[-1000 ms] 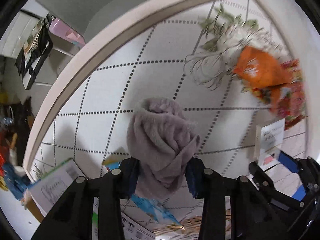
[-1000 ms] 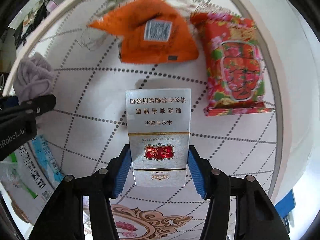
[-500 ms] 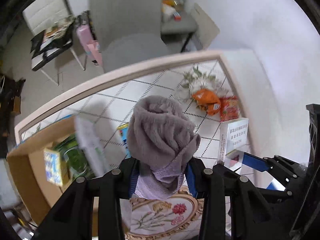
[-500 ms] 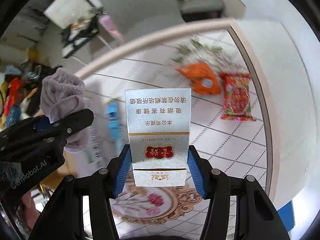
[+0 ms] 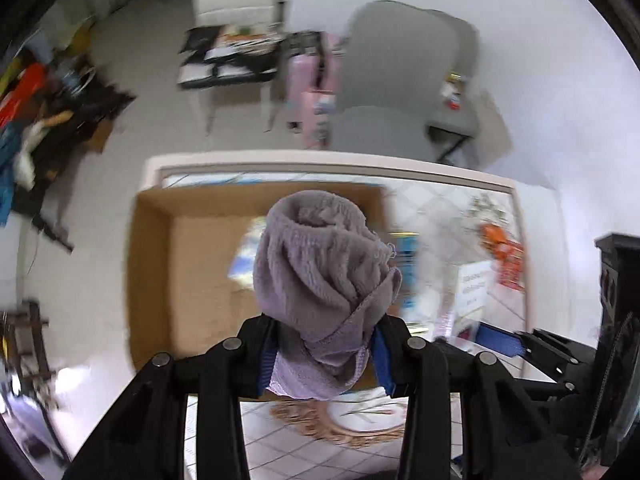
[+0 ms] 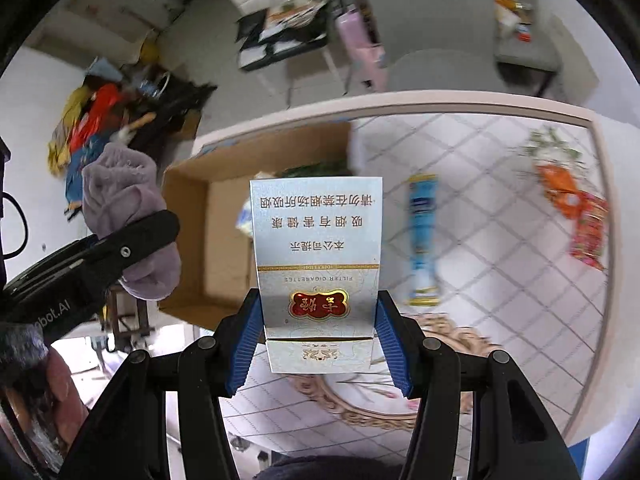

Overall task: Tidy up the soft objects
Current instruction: 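Carry cloth and cigarette pack into the box and release both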

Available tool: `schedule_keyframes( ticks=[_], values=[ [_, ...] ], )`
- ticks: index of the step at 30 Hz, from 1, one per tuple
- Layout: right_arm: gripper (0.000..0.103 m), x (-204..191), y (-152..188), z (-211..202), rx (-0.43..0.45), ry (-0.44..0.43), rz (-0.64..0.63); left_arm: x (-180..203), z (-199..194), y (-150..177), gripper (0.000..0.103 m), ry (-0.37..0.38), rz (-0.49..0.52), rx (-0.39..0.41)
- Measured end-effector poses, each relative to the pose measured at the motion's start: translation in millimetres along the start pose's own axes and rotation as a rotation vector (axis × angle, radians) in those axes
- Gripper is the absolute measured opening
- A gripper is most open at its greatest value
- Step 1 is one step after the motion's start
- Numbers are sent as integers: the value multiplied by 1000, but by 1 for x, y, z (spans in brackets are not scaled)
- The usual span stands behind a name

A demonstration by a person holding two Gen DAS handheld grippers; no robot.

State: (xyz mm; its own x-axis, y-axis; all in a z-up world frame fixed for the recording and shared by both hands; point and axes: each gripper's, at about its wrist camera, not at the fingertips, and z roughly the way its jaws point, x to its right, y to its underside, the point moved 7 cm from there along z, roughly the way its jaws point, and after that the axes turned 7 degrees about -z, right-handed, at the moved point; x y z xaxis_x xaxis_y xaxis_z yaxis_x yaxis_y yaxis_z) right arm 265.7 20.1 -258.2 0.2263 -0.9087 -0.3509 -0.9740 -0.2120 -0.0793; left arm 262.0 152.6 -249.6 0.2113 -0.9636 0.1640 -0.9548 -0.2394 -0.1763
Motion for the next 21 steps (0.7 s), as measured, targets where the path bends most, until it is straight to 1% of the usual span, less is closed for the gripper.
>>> schedule_keyframes(
  ticks=[2,4,6,9,11,14,17,21],
  values=[
    [58,-19,2,22,-36,9,-8,-30,12,-2,37,-19,-41,-24],
    [58,-28,3,43,-69,23,-5,-63,35,-6,37,-29,-94,-68],
    [58,-31,5,67,-103,50,7,-90,58,-13,37,-47,-128,-110],
    [58,-19,8,102,-149,80,44,-112,91,-19,37,-51,-162,-171],
    [58,-11,9,122,-175,94,69,-120,116,-27,37,-51,-165,-208],
    [58,-1,12,148,-218,115,91,-119,140,-36,37,-51,-152,-249],
    [58,4,16,168,-258,135,102,-115,153,-42,37,-58,-131,-275],
    [58,8,19,185,-299,165,111,-115,174,-53,40,-91,-105,-302]
  ],
)
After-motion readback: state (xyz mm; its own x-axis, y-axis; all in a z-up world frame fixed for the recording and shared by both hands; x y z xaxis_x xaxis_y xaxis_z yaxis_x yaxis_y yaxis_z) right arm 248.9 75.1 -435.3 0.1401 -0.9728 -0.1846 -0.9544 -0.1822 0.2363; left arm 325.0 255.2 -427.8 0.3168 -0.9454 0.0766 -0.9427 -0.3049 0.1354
